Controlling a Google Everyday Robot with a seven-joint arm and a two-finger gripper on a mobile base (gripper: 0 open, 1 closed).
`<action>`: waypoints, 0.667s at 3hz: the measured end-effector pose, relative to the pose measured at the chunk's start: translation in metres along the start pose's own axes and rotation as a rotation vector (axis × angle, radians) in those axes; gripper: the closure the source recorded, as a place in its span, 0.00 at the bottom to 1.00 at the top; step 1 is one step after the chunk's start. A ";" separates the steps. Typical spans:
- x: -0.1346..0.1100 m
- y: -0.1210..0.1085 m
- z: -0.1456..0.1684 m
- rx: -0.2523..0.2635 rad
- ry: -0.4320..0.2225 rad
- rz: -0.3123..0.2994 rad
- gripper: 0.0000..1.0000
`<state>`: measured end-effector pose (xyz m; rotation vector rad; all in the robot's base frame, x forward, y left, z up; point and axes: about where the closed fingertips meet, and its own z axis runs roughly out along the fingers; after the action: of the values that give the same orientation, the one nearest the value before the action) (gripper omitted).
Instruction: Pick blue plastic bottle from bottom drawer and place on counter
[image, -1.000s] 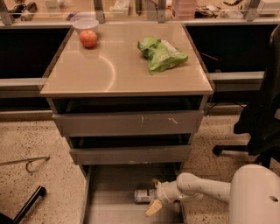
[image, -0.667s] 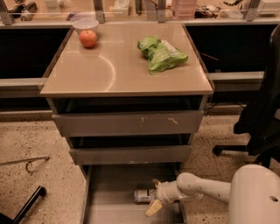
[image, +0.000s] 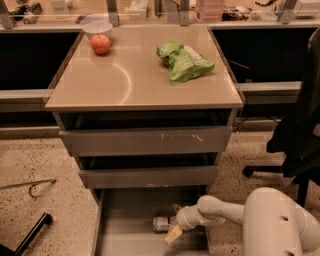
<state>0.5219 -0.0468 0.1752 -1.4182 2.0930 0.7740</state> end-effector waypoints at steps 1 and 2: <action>0.010 -0.015 0.014 0.002 -0.004 0.016 0.00; 0.025 -0.025 0.022 0.008 -0.012 0.026 0.00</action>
Offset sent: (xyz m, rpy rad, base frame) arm 0.0269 -0.0218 -0.0549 0.0142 0.0032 -0.0477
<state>0.5389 -0.0553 0.1384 -1.3807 2.1071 0.7815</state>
